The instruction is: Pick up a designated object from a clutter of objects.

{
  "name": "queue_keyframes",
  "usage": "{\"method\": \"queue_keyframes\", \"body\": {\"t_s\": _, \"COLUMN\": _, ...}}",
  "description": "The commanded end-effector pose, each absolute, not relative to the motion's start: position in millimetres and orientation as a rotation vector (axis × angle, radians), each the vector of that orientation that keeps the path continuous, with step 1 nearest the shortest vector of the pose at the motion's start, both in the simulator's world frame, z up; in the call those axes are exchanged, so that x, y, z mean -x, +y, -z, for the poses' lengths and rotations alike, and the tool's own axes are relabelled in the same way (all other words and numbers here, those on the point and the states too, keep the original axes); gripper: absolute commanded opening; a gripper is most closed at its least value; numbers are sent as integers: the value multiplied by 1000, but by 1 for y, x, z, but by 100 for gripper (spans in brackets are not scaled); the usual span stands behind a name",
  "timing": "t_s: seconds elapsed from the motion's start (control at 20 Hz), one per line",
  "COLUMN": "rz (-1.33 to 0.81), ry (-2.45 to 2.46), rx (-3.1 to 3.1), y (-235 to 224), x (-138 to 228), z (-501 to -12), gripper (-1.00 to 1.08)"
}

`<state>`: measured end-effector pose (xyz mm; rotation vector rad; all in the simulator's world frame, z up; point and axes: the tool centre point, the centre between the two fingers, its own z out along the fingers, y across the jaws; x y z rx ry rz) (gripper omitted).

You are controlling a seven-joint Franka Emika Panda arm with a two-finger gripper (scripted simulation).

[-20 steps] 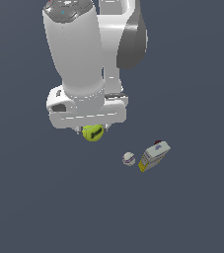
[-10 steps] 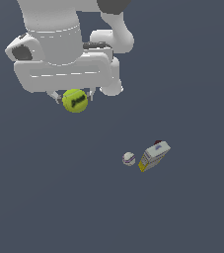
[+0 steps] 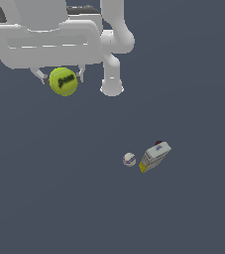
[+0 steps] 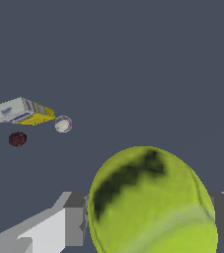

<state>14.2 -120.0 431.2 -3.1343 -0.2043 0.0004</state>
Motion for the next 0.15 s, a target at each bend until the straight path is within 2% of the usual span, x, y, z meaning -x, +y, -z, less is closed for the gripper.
{"method": "queue_keyframes", "body": {"t_s": 0.0, "rz": 0, "ry": -205, "rx": 3134, "y": -122, "x": -14, "z": -436, "gripper": -100}}
{"method": "queue_keyframes", "body": {"t_s": 0.1, "rz": 0, "ry": -205, "rx": 3134, "y": -122, "x": -14, "z": -437, "gripper": -100}}
